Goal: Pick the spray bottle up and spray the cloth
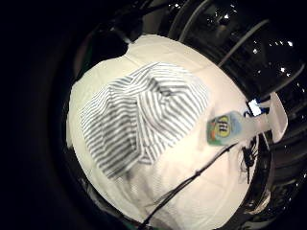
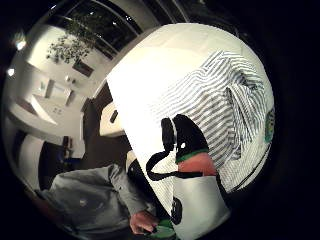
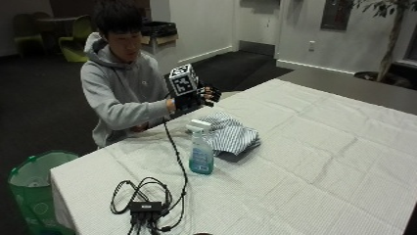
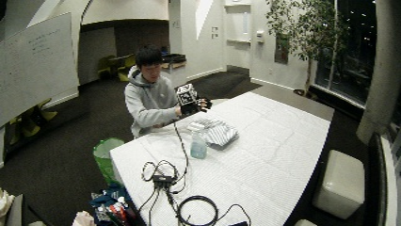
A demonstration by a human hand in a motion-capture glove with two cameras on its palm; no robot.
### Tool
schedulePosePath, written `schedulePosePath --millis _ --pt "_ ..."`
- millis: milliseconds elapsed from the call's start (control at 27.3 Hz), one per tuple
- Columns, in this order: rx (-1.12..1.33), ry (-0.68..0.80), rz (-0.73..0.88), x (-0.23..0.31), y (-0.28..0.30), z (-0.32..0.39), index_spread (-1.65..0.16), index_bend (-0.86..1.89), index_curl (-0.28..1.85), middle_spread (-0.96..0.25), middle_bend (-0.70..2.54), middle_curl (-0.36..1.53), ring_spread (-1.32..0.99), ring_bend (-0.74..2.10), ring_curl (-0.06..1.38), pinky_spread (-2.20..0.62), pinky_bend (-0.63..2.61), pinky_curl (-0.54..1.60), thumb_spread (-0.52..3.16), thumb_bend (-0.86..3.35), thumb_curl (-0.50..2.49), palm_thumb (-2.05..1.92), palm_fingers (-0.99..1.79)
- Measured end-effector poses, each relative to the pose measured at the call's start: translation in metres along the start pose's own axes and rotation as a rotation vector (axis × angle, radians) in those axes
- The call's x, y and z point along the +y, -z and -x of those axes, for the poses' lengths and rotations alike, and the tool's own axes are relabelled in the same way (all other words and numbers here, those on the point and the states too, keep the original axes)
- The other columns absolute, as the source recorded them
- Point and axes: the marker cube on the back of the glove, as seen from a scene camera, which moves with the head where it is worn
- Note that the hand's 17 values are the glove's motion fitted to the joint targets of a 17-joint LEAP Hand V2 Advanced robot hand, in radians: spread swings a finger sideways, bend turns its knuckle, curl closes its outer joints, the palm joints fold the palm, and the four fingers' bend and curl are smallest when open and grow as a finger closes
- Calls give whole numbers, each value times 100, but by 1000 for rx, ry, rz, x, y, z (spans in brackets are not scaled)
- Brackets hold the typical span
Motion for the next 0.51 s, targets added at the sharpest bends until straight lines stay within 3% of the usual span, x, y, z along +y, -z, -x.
schedulePosePath --millis 513 --pt "-10 6 1 1 1 -2 -31 12 14 -4 24 19 2 37 20 21 53 25 88 23 21 56 43"
